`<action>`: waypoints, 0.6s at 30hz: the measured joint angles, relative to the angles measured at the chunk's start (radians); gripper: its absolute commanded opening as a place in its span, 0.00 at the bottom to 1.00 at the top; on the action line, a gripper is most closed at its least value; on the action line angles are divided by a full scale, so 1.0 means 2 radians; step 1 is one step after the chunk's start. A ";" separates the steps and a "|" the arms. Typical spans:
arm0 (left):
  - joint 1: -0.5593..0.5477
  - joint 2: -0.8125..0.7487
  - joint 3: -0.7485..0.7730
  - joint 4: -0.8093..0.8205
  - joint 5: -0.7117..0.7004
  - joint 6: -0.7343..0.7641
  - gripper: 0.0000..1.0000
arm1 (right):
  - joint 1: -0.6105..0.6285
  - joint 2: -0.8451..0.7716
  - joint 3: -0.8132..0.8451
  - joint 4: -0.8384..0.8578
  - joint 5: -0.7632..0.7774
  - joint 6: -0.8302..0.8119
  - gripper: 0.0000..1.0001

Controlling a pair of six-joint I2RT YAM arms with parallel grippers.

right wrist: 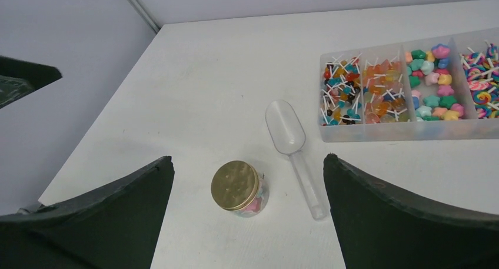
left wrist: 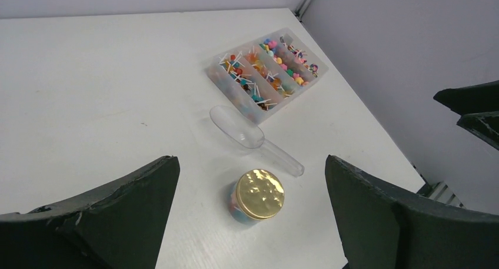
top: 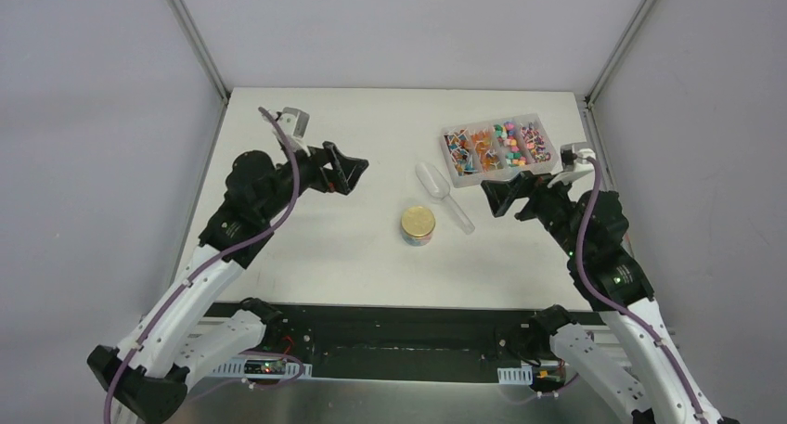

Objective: Pack the candies
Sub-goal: Reset both arms

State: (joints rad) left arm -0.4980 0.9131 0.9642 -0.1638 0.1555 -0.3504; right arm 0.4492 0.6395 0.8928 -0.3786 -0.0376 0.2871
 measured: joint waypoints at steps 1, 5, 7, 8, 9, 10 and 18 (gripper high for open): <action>0.000 -0.020 -0.010 -0.001 -0.006 0.001 0.99 | 0.000 -0.012 -0.011 0.000 0.007 0.003 1.00; 0.000 -0.068 -0.036 -0.005 -0.016 0.001 0.99 | 0.000 -0.036 -0.047 -0.001 0.034 0.019 1.00; 0.000 -0.081 -0.045 -0.006 -0.021 0.001 0.99 | 0.000 -0.040 -0.055 -0.003 0.046 0.023 1.00; 0.000 -0.085 -0.050 -0.006 -0.023 0.001 0.99 | 0.000 -0.040 -0.056 -0.004 0.051 0.023 1.00; 0.000 -0.087 -0.054 -0.007 -0.025 0.001 0.99 | 0.000 -0.040 -0.056 -0.004 0.055 0.024 1.00; 0.000 -0.088 -0.058 -0.009 -0.026 0.001 0.99 | 0.000 -0.040 -0.056 -0.004 0.058 0.024 1.00; 0.000 -0.095 -0.070 -0.018 -0.034 0.001 0.99 | 0.000 -0.036 -0.056 -0.004 0.075 0.026 1.00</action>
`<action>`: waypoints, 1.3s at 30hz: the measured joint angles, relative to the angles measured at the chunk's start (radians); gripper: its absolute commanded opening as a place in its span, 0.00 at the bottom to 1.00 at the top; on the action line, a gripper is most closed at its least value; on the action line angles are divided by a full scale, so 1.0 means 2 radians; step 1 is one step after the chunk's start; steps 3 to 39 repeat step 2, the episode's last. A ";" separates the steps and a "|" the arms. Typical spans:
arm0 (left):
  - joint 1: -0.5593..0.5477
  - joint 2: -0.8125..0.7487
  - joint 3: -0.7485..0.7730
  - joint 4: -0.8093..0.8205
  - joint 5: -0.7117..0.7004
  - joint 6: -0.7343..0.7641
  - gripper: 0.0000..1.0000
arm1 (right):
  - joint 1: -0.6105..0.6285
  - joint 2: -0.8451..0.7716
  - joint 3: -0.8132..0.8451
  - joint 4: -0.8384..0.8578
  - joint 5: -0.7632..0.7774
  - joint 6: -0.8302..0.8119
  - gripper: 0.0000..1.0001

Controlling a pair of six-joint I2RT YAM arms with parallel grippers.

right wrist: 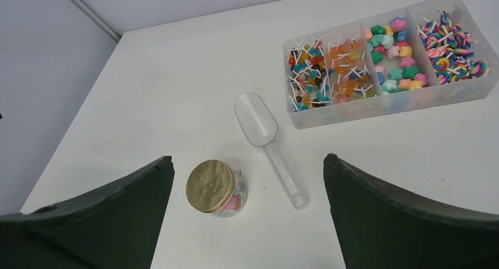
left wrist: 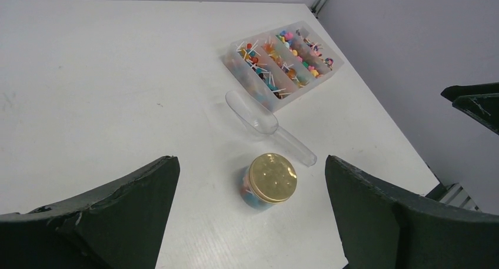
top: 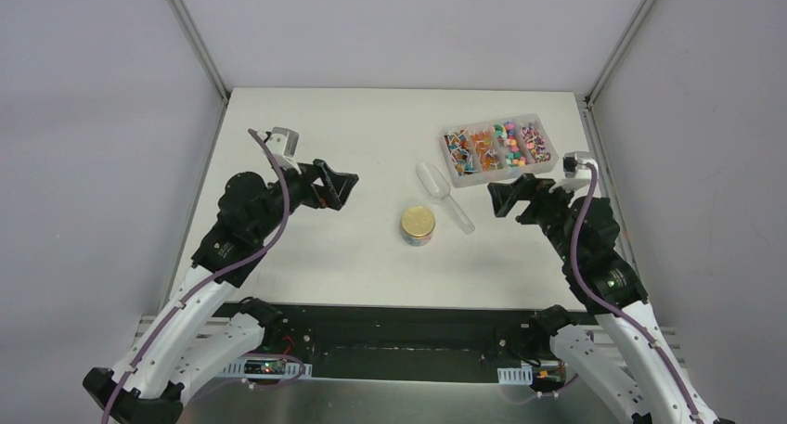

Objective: Pack the candies
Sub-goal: Reset both arms

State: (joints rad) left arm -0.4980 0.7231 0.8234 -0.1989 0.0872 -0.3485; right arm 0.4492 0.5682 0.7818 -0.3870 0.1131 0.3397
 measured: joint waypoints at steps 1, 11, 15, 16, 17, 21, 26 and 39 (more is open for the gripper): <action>0.000 -0.001 0.000 0.000 0.000 0.000 0.99 | 0.000 0.000 0.000 0.000 0.001 0.000 1.00; 0.000 -0.001 0.000 0.000 -0.001 0.000 0.99 | 0.000 0.000 0.000 0.000 0.002 0.001 1.00; 0.000 -0.001 0.000 0.000 -0.001 0.000 0.99 | 0.000 0.000 0.000 0.000 0.002 0.001 1.00; 0.000 -0.001 0.000 0.000 -0.001 0.000 0.99 | 0.000 0.000 0.000 0.000 0.002 0.001 1.00; 0.000 -0.001 0.000 0.000 -0.001 0.000 0.99 | 0.000 0.000 0.000 0.000 0.002 0.001 1.00; 0.000 -0.001 0.000 0.000 -0.001 0.000 0.99 | 0.000 0.000 0.000 0.000 0.002 0.001 1.00; 0.000 -0.001 0.000 0.000 -0.001 0.000 0.99 | 0.000 0.000 0.000 0.000 0.002 0.001 1.00; 0.000 -0.001 0.000 0.000 -0.001 0.000 0.99 | 0.000 0.000 0.000 0.000 0.002 0.001 1.00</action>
